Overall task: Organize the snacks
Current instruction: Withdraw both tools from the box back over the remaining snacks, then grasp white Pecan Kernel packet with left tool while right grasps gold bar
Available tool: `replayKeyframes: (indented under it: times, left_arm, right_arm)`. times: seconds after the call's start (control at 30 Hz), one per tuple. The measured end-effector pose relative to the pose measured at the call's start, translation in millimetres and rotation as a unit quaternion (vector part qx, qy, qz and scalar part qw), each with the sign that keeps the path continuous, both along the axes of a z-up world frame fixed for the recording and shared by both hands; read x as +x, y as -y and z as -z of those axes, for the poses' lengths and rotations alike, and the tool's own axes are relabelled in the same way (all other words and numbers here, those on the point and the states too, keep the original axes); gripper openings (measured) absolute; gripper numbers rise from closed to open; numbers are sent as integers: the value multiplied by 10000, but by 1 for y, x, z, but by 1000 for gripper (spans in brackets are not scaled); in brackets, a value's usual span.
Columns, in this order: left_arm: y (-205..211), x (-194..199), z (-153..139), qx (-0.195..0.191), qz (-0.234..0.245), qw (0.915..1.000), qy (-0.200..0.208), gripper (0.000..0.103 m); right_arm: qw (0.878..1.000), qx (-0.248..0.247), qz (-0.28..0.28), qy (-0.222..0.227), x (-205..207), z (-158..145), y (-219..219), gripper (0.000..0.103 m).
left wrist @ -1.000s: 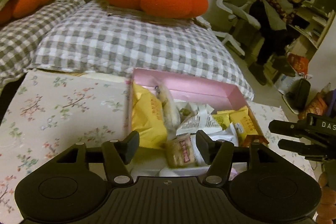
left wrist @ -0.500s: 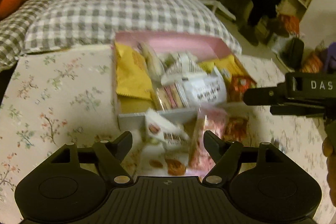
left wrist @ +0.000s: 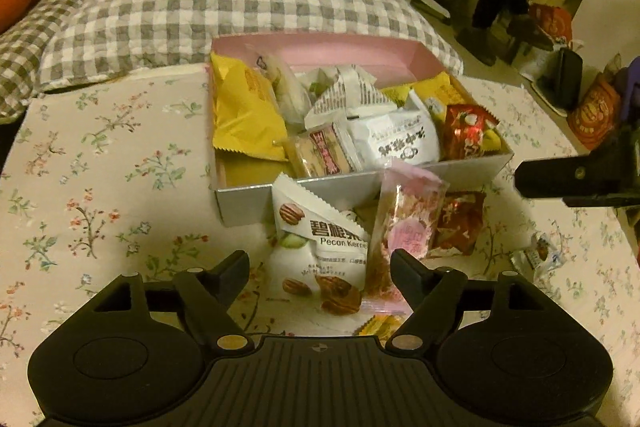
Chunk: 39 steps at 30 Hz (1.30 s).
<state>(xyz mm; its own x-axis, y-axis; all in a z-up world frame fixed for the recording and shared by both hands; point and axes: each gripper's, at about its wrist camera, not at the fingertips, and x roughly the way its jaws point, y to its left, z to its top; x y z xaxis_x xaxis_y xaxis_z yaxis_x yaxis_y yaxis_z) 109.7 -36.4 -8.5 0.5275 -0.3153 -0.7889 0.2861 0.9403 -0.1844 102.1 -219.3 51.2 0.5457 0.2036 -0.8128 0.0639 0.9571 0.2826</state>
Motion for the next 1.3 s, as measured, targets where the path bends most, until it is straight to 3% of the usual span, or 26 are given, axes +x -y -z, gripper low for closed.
replayKeyframes:
  times: [0.23, 0.3, 0.33, 0.37, 0.87, 1.03, 1.3]
  left_arm:
    - [1, 3, 6, 110, -65, 9999, 36, 73]
    - [1, 4, 7, 129, -62, 9999, 46, 64]
    - [1, 4, 8, 133, -53, 9999, 33, 54]
    - [1, 5, 9, 158, -82, 9998, 12, 52]
    - [-10, -3, -2, 146, -307, 9994, -105, 51]
    - [-26, -6, -11, 29, -559, 9984, -93, 51]
    - [-66, -11, -23, -75, -1208, 9926, -9, 51]
  right_arm:
    - [9999, 38, 140, -83, 2, 5, 8, 94]
    - [9998, 79, 171, -69, 1, 4, 11, 94]
    - [9997, 90, 196, -67, 1, 4, 13, 94]
    - [9997, 94, 222, -71, 1, 4, 14, 94]
    - [9994, 260, 159, -191, 5, 10, 12, 94]
    - [9979, 522, -149, -347, 4, 18, -3, 92]
    - [9937, 479, -831, -574, -4, 34, -46, 88]
